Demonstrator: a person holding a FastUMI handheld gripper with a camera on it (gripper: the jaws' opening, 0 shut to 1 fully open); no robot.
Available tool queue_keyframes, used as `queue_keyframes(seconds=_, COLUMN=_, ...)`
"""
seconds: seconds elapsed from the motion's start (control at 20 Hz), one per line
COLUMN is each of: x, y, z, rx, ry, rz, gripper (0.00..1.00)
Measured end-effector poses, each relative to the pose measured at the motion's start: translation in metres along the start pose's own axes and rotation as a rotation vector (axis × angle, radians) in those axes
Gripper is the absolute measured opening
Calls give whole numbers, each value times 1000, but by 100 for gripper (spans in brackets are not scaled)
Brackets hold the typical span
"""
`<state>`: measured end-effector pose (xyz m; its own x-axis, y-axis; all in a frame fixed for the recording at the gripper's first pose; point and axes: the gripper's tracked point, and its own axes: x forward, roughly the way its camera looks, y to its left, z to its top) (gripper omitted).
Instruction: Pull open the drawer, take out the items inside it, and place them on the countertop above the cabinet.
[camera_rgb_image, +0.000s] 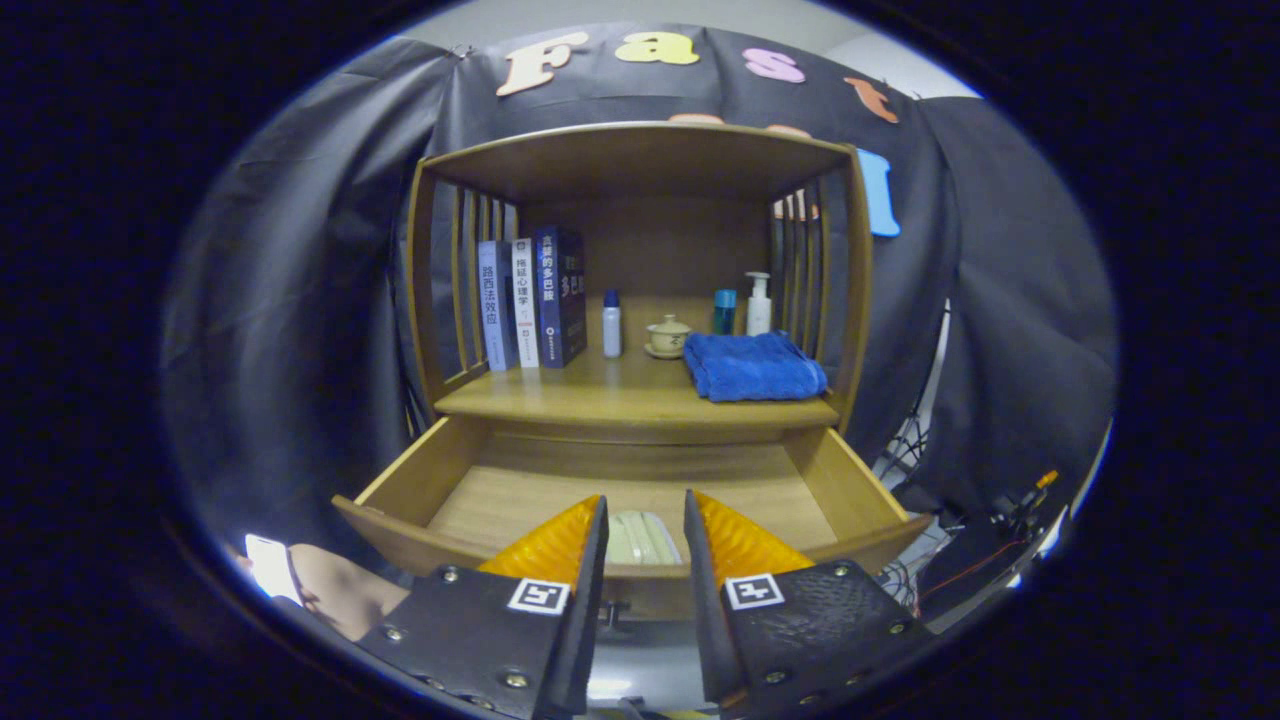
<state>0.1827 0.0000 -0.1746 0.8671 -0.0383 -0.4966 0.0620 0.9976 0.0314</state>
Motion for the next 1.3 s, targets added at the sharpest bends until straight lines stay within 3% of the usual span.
queue_keyframes(seconds=0.2, x=55, y=1, z=-6, rx=-77, ry=135, rz=43, gripper=43)
queue_keyframes(seconds=0.5, x=105, y=9, z=-59, rx=-99, ry=405, rz=95, gripper=43)
queue_keyframes(seconds=0.75, x=130, y=5, z=-88, rx=-87, ry=505, rz=86, gripper=43)
queue_keyframes(seconds=1.1, x=124, y=5, z=-113, rx=-164, ry=558, rz=90, gripper=43)
queue_keyframes(seconds=1.2, x=128, y=4, z=-116, rx=-138, ry=570, rz=76, gripper=16)
queue_keyframes(seconds=1.3, x=135, y=2, z=-119, rx=-107, ry=550, rz=59, gripper=22)
